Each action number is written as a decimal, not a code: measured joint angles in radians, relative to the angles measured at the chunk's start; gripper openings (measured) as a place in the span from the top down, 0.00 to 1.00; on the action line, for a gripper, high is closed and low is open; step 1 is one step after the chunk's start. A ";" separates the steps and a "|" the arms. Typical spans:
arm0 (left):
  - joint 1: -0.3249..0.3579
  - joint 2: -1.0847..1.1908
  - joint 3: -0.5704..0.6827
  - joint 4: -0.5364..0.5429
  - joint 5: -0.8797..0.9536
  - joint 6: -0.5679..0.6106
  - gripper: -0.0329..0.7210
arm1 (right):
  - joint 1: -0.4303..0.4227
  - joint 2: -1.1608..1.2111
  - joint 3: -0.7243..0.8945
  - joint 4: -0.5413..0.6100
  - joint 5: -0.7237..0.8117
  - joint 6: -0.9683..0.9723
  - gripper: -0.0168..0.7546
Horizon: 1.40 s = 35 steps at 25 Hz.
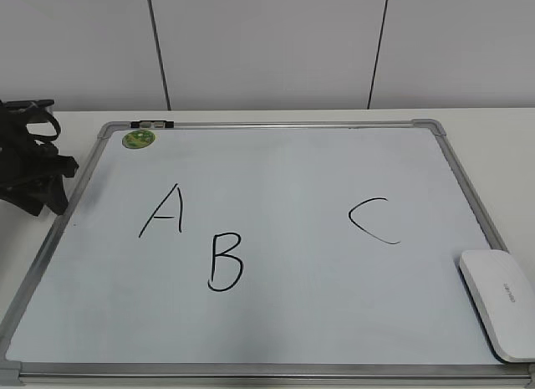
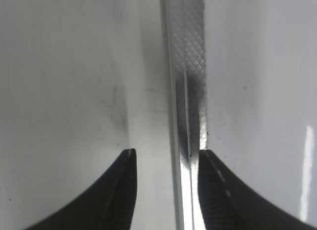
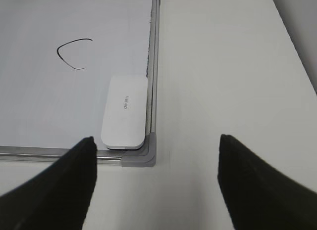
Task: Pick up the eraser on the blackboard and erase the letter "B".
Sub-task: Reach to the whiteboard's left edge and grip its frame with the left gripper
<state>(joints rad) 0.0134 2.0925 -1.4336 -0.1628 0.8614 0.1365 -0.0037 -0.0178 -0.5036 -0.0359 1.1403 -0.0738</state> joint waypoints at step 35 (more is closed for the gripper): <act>0.004 0.050 -0.025 -0.056 0.043 -0.003 0.94 | 0.000 0.000 0.000 0.000 0.000 0.000 0.22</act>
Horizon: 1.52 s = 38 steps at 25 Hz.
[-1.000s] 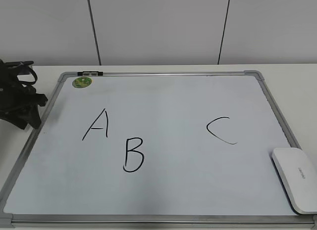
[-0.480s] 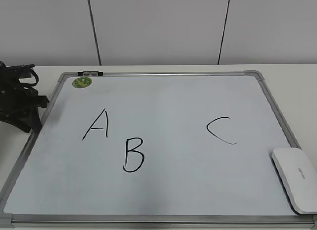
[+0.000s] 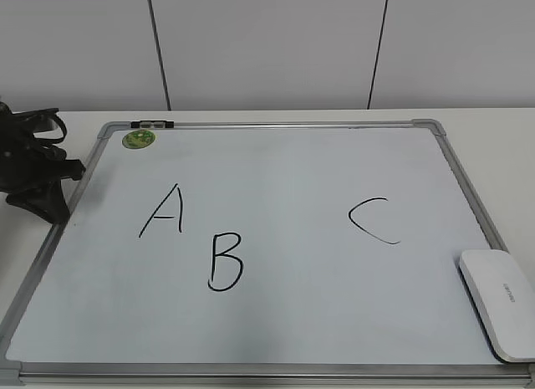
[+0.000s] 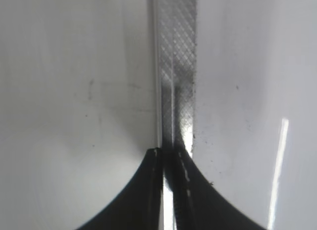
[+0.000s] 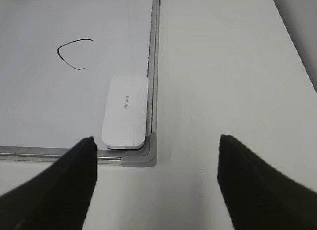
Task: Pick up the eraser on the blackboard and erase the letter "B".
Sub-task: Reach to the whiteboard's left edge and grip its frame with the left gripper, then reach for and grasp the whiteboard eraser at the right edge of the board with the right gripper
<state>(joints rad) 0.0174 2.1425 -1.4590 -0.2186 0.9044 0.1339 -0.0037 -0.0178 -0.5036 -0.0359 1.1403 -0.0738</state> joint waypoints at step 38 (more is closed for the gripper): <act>0.001 0.000 0.000 -0.021 0.007 0.000 0.94 | 0.000 1.017 -0.142 0.254 -0.198 -0.115 0.18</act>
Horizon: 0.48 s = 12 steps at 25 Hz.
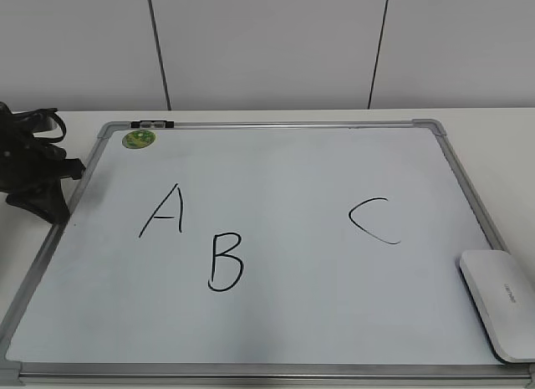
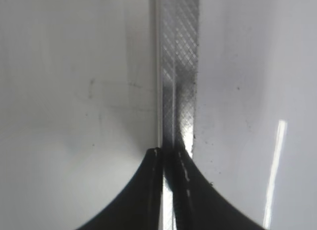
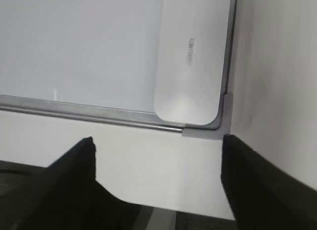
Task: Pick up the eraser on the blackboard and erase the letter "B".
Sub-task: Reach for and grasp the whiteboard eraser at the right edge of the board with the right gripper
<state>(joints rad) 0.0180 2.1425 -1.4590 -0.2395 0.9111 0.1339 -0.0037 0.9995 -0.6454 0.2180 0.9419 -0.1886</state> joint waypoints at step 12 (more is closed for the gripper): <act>0.000 0.000 0.000 0.000 0.004 0.000 0.94 | 0.010 0.290 -0.077 0.006 -0.156 -0.016 0.18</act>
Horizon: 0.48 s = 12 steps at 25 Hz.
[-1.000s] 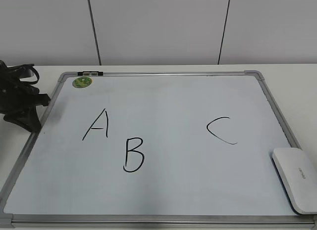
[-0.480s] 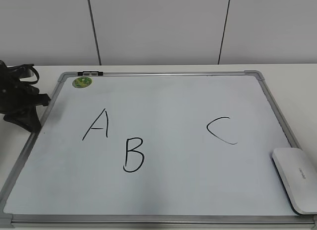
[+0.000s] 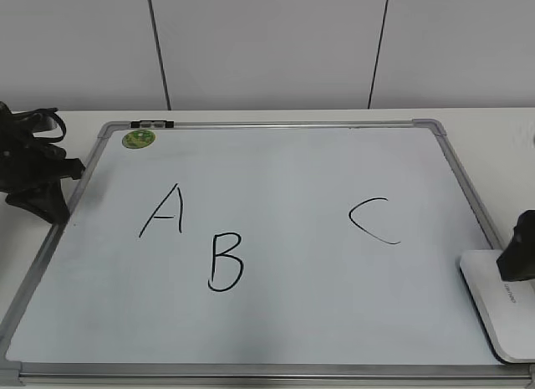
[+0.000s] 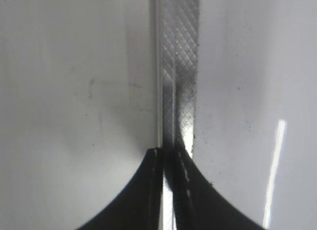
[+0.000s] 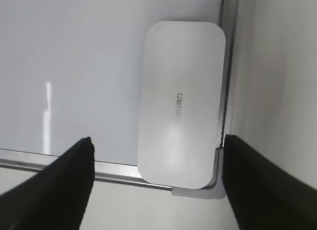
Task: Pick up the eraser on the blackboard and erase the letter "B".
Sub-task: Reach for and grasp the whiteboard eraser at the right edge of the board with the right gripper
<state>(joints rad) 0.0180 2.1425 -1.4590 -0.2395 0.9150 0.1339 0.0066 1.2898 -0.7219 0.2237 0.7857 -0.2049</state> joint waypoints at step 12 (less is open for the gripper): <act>0.000 0.000 -0.001 0.000 0.001 0.000 0.94 | 0.149 0.080 -0.010 -0.312 -0.051 0.327 0.19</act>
<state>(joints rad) 0.0180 2.1425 -1.4597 -0.2395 0.9157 0.1339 0.1560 1.3697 -0.7316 -0.0886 0.7345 0.1216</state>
